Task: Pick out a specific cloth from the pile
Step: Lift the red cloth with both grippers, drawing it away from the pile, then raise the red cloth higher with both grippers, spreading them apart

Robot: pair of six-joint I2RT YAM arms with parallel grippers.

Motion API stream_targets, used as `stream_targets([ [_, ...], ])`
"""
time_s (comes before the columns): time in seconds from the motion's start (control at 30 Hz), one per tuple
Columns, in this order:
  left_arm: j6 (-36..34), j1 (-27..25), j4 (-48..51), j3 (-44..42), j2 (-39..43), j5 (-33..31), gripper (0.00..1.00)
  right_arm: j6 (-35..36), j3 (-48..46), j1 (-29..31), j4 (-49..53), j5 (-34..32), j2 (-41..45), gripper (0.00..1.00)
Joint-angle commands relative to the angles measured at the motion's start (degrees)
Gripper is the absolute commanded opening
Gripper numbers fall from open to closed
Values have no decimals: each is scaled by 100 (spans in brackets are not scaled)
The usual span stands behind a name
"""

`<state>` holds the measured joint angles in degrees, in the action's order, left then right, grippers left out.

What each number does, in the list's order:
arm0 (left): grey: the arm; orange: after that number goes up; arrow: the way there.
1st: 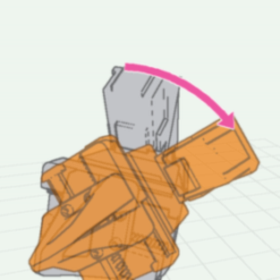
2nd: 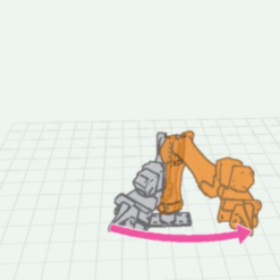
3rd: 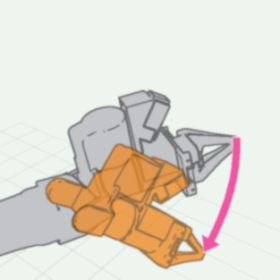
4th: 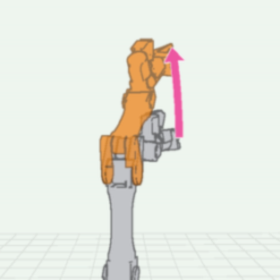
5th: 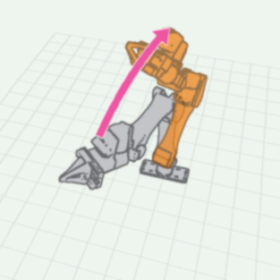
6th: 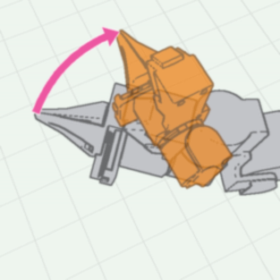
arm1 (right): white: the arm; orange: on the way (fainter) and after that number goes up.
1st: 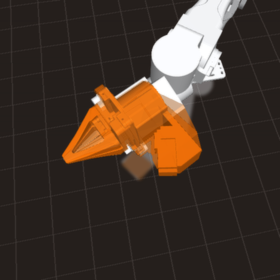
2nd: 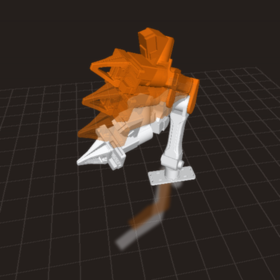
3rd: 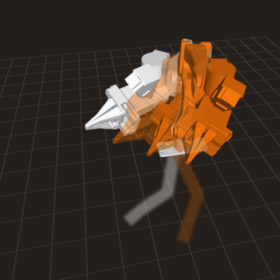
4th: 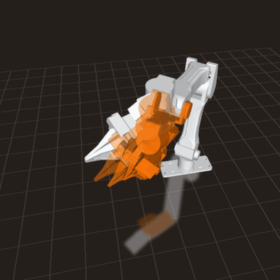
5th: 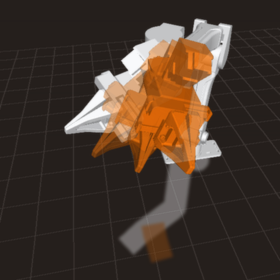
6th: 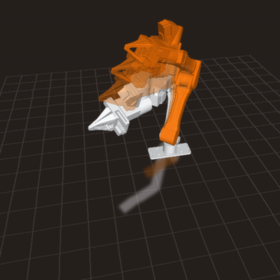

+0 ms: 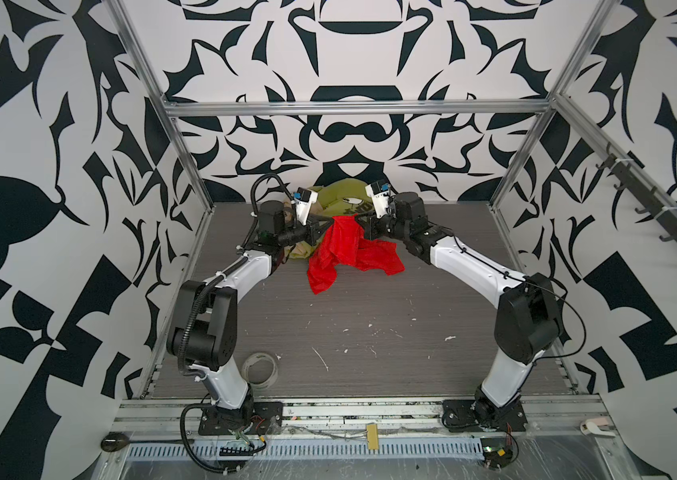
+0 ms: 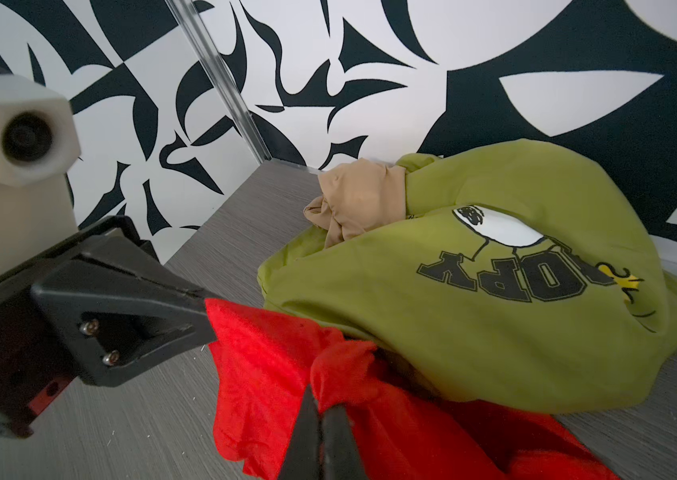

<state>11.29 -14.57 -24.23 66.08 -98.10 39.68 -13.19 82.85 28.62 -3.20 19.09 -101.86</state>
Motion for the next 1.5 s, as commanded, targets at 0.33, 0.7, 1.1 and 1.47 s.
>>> stream_targets([
  [0.33,508,24,-281,45,333,103,0,-61,-93,21,-448,-30,649,0],
  [0.7,525,24,-216,1,558,49,0,-103,-146,22,-478,-28,848,0],
  [1.1,516,7,-121,-1,790,42,0,-102,-165,25,-480,-31,1044,0],
  [1.47,505,-20,-56,-3,1023,-13,0,-79,-199,55,-482,-81,1276,0],
])
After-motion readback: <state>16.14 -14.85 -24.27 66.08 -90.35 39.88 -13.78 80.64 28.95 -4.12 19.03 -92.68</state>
